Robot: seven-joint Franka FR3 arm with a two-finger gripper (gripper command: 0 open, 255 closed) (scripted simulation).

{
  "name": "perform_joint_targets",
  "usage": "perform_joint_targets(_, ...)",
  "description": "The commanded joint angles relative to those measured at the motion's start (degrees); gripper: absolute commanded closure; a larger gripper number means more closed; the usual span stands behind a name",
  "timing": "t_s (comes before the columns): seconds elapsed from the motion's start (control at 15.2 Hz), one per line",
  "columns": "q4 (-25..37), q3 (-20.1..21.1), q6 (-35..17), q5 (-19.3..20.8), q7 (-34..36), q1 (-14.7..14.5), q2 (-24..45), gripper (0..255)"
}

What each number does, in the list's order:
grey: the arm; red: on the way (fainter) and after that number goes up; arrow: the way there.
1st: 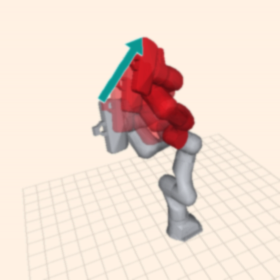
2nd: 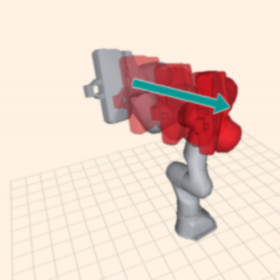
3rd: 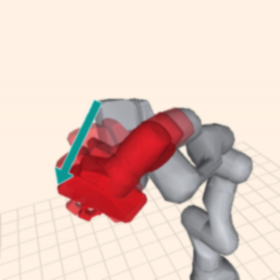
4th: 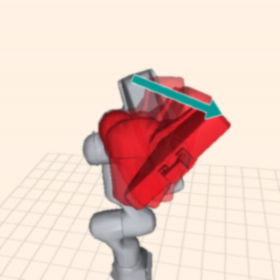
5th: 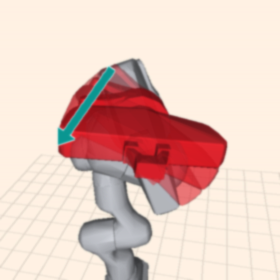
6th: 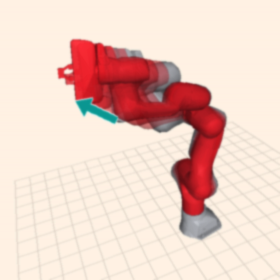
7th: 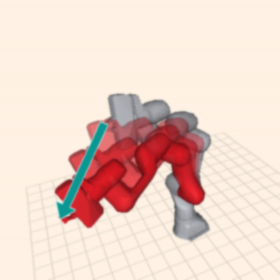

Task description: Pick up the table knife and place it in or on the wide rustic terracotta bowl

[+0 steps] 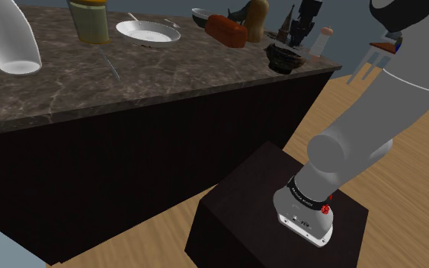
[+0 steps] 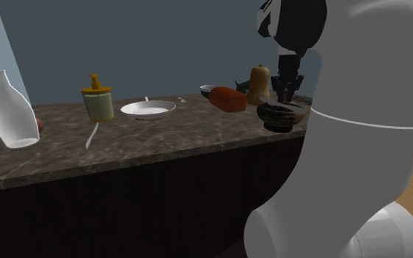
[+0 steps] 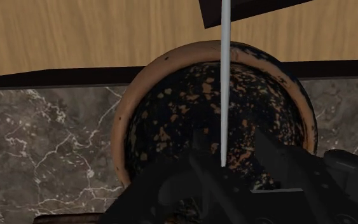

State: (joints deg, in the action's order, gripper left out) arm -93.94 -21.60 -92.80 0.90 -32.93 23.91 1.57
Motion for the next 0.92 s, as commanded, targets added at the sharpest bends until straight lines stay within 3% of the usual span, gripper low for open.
perform_joint_targets(0.0,0.0,0.0,0.0,0.0,0.0,0.0,0.0,0)
perform_joint_targets(0.26,0.0,0.0,0.0,0.0,0.0,0.0,0.0,0)
perform_joint_targets(0.53,10.3,-0.2,8.0,-0.9,-0.7,0.4,2.5,0)
perform_joint_targets(0.86,10.3,-0.2,8.0,-0.9,-0.7,0.4,2.5,0)
